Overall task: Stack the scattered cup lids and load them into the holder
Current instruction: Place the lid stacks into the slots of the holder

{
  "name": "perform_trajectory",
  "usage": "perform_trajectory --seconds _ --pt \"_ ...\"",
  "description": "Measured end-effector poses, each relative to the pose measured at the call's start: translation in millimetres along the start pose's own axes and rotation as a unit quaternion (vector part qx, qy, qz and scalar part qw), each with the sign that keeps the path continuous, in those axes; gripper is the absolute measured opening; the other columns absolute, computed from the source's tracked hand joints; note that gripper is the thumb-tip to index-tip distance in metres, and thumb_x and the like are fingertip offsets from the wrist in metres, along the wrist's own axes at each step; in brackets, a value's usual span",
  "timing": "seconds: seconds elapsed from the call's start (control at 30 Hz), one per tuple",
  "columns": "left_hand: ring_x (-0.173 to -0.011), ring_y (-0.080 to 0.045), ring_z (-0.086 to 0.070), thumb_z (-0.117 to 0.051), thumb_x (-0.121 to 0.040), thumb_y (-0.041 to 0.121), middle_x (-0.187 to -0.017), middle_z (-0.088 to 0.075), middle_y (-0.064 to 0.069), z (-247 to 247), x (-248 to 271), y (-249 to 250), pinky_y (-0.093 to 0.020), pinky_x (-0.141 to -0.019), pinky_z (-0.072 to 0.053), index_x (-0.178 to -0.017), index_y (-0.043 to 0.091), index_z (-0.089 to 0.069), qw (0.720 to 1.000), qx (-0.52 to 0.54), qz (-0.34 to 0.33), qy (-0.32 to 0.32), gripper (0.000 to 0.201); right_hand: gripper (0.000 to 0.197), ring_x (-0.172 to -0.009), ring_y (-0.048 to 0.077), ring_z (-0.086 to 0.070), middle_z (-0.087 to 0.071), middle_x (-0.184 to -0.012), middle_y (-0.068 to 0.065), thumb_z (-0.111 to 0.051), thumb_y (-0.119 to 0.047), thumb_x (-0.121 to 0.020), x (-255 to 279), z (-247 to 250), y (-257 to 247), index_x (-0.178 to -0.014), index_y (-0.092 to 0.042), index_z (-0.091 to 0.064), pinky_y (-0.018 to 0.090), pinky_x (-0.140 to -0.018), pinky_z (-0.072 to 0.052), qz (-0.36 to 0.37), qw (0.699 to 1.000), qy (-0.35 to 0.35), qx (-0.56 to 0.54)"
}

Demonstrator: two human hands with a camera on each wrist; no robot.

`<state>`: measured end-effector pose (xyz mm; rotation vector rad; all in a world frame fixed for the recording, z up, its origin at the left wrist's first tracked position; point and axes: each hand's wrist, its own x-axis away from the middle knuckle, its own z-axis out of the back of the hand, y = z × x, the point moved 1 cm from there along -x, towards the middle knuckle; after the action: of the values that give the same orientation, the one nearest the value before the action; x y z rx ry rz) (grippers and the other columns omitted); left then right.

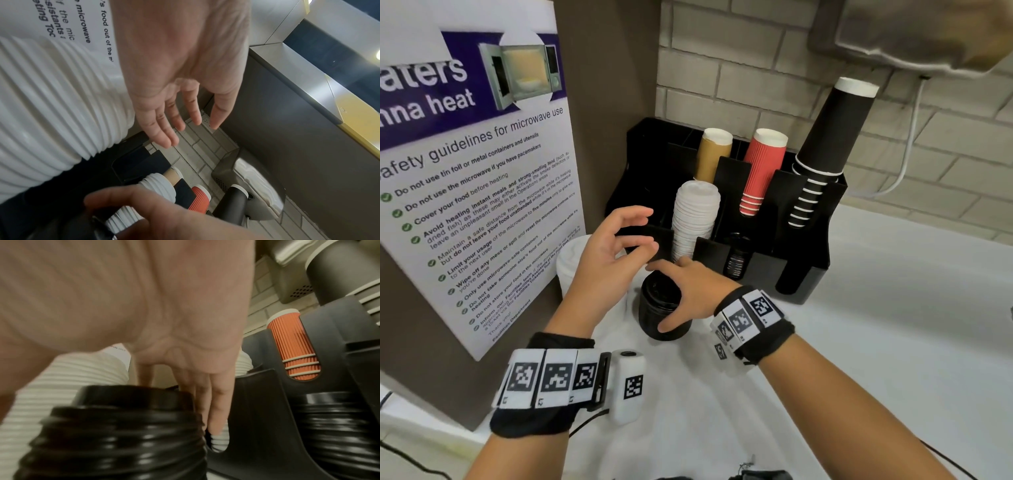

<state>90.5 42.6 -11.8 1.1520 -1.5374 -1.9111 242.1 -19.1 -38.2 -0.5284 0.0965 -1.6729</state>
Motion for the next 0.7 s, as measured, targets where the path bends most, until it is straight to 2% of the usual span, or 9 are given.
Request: perform_trajectory --seconds 0.07,0.13,0.23,0.33,0.4,0.5,0.57,0.63,0.7 --pt "-0.099 -0.008 -0.066 -0.064 -0.090 0.004 -0.119 -0.058 0.010 1 1 0 -0.024 -0.090 -0.048 -0.112 0.039 -0.059 1.000 0.005 0.001 0.002 0.042 0.097 -0.116 0.029 -0.042 -0.041 -0.122 0.012 -0.082 -0.039 -0.068 -2 -2 2 -0.145 -0.032 -0.024 0.033 -0.086 -0.043 -0.001 1.000 0.009 -0.006" --pt "-0.099 -0.008 -0.066 -0.064 -0.090 0.003 -0.119 -0.058 0.010 1 2 0 -0.023 -0.090 -0.048 -0.112 0.039 -0.059 1.000 0.007 0.001 0.003 0.042 0.095 -0.115 0.029 -0.043 -0.042 -0.119 0.012 -0.081 -0.037 -0.069 -3 -2 3 -0.145 -0.031 -0.025 0.034 -0.085 -0.045 -0.003 1.000 0.017 -0.012" --pt "-0.099 -0.009 -0.066 -0.063 -0.090 0.002 -0.119 -0.058 0.009 1 2 0 -0.021 -0.087 -0.049 -0.111 0.038 -0.059 1.000 0.010 0.000 0.002 0.042 0.093 -0.116 0.030 -0.042 -0.042 -0.120 0.011 -0.081 -0.037 -0.068 -3 -2 5 -0.144 -0.032 -0.026 0.037 -0.090 -0.047 -0.005 0.999 0.027 -0.019" --pt "-0.099 -0.008 -0.066 -0.063 -0.090 0.003 -0.120 -0.058 0.008 1 3 0 -0.016 -0.083 -0.050 -0.112 0.037 -0.059 1.000 0.012 -0.007 0.002 0.041 0.090 -0.119 0.029 -0.040 -0.042 -0.122 0.008 -0.081 -0.039 -0.066 2 3 8 -0.140 -0.037 -0.029 0.046 -0.096 -0.046 -0.007 0.997 0.058 -0.050" --pt "-0.099 -0.007 -0.065 -0.066 -0.089 0.005 -0.120 -0.057 0.008 -1 2 -1 -0.020 -0.086 -0.050 -0.114 0.036 -0.059 1.000 0.015 -0.008 0.005 0.041 0.088 -0.119 0.026 -0.042 -0.044 -0.124 0.005 -0.082 -0.039 -0.066 9 11 12 -0.138 -0.037 -0.031 0.047 -0.099 -0.045 0.004 0.989 0.099 -0.107" --pt "-0.107 -0.002 -0.061 -0.079 -0.075 0.023 -0.124 -0.055 0.012 -5 3 -3 -0.019 -0.088 -0.052 -0.120 0.042 -0.055 0.999 0.028 0.005 -0.018 0.054 0.082 -0.114 0.016 -0.055 -0.056 -0.121 -0.003 -0.083 -0.035 -0.066 29 22 14 -0.134 -0.038 -0.038 0.043 -0.099 -0.047 0.048 0.949 0.175 -0.259" --pt "-0.116 0.001 -0.057 -0.084 -0.061 0.039 -0.131 -0.052 0.016 -11 5 -6 -0.018 -0.088 -0.051 -0.128 0.049 -0.049 0.996 0.031 0.022 -0.086 0.076 0.076 -0.103 0.011 -0.063 -0.061 -0.110 -0.006 -0.081 -0.036 -0.066 44 25 10 -0.130 -0.045 -0.041 0.038 -0.092 -0.053 0.068 0.906 0.194 -0.370" --pt "-0.122 -0.003 -0.055 -0.086 -0.055 0.040 -0.135 -0.051 0.018 -19 8 -10 -0.024 -0.092 -0.052 -0.135 0.051 -0.043 0.987 0.051 0.030 -0.148 0.092 0.070 -0.100 0.016 -0.065 -0.063 -0.108 0.004 -0.079 -0.034 -0.068 55 24 7 -0.127 -0.049 -0.043 0.036 -0.086 -0.055 0.086 0.877 0.192 -0.431" --pt "-0.123 -0.009 -0.056 -0.088 -0.056 0.033 -0.139 -0.049 0.012 -27 10 -13 -0.027 -0.090 -0.054 -0.139 0.049 -0.040 0.982 0.068 0.028 -0.171 0.098 0.070 -0.106 0.024 -0.064 -0.062 -0.114 0.014 -0.079 -0.027 -0.071 62 22 7 -0.129 -0.044 -0.045 0.042 -0.094 -0.052 0.101 0.864 0.186 -0.458"
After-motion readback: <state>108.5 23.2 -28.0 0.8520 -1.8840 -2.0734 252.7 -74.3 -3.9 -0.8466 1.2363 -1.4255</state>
